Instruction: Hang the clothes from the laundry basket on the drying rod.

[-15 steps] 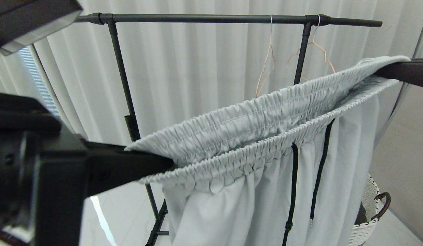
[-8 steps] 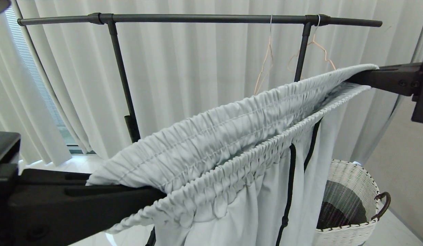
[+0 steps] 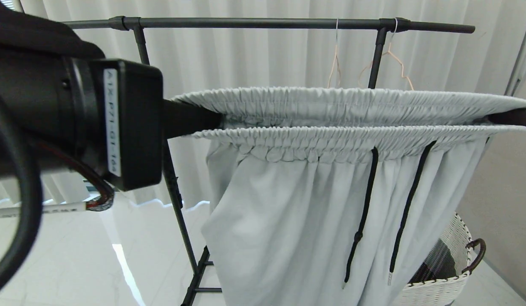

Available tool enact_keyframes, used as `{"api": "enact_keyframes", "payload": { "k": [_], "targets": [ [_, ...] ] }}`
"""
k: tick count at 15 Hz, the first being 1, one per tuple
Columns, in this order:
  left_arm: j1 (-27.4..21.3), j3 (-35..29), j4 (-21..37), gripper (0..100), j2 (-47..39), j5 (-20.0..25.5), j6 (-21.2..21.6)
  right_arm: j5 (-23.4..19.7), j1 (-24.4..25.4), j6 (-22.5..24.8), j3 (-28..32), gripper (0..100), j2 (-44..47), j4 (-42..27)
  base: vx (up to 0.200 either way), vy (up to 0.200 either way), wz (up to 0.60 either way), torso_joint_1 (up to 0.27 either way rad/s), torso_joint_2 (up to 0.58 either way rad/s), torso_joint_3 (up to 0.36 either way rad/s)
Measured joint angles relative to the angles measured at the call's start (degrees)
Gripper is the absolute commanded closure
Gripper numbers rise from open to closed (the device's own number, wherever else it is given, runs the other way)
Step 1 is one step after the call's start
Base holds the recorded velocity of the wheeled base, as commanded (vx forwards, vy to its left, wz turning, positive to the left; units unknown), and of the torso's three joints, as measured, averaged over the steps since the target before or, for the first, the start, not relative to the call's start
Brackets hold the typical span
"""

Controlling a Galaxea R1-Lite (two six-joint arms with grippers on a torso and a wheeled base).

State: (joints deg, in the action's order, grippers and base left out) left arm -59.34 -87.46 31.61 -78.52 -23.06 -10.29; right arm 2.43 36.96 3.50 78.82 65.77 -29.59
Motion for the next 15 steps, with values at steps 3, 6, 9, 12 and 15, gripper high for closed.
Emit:
{"api": "enact_keyframes", "payload": {
  "k": [3, 6, 9, 12, 15],
  "targets": [
    [0.3, 1.1, -0.3, 100, -0.9, 0.0, -0.1, 0.0, 0.3, -0.1, -0.8, 100, -1.5, 0.0, 0.0, 0.0, 0.0, 0.0, 0.0, 0.0],
    [0.4, 1.1, -1.1, 100, -1.2, -0.1, -0.1, 0.0, 0.8, -0.1, -1.1, 0, -2.0, 0.1, 0.0, 0.0, 0.0, 0.0, 0.0, 0.0],
    [0.4, 1.1, -2.1, 100, -1.3, -0.1, -0.1, 0.1, 1.9, -0.1, -1.5, 0, -2.3, 0.1, 0.0, 0.0, 0.0, 0.0, 0.0, 0.0],
    [0.4, 1.2, -2.2, 100, -1.3, -0.4, -0.1, -0.8, 3.5, -0.1, -2.9, 0, -2.9, 0.1, 0.0, 0.0, 0.0, 0.0, 0.0, 0.0],
    [1.5, 1.5, -2.2, 100, -1.6, -5.2, -0.1, -3.5, 4.7, -0.1, -5.5, 0, -4.5, 0.0, 0.0, 0.0, 0.0, 0.0, 0.0, 0.0]
  ]
}}
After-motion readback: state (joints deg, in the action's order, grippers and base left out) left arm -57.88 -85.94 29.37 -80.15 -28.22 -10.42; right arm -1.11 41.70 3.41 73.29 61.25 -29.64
